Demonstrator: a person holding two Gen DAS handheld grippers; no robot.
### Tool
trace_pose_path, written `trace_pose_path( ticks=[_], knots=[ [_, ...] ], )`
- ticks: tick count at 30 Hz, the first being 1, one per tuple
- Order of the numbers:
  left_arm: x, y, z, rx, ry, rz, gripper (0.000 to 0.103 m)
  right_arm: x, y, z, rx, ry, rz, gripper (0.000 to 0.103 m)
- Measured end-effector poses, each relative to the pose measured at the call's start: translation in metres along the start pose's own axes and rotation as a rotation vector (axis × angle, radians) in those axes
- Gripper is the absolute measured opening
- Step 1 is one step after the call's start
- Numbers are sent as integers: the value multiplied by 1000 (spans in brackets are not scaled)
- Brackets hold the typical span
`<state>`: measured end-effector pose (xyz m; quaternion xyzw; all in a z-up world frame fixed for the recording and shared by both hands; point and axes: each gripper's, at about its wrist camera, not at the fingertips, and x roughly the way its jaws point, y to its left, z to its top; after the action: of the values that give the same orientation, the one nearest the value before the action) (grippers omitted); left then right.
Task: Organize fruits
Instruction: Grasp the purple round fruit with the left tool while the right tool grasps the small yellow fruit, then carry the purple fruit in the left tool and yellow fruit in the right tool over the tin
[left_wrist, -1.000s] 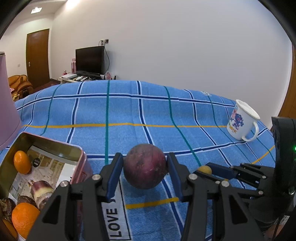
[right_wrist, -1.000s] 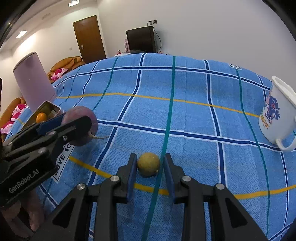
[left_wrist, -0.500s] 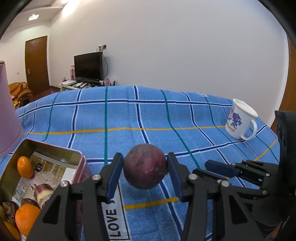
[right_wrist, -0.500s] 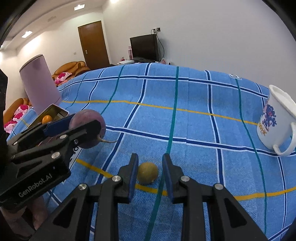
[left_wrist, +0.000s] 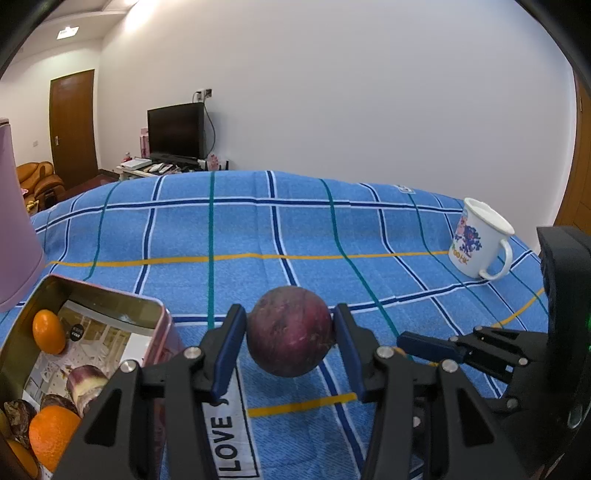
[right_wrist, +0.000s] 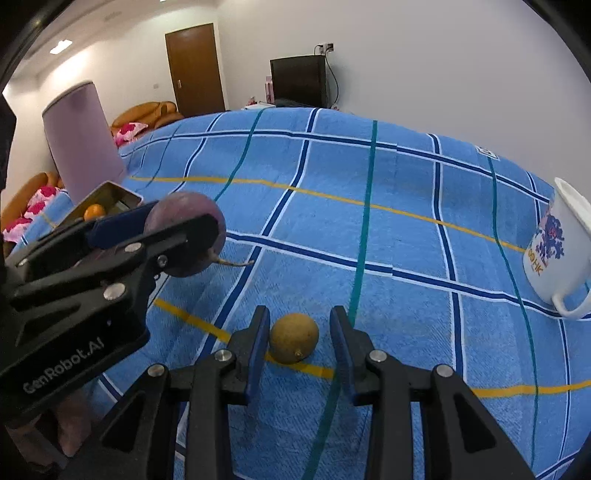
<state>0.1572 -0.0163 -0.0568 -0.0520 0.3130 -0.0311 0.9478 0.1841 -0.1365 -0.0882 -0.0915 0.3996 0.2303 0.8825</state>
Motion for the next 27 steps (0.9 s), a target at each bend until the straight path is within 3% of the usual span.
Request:
trace_pose_path(
  ticks=[3,5,8,27],
  knots=[
    [-1,1,0,1,-2,0,51,6,-5,0,24,28,13,36],
    [0,0,0,0,0,0,51,5,-8,1,39,22,33,27],
    [0,0,0,0,3,-3,51,3,-6,-1,35,11,47,27],
    [-7,-2,-2,18,-36,7,51,-39,-5,-6,30,-208,39,27]
  ],
)
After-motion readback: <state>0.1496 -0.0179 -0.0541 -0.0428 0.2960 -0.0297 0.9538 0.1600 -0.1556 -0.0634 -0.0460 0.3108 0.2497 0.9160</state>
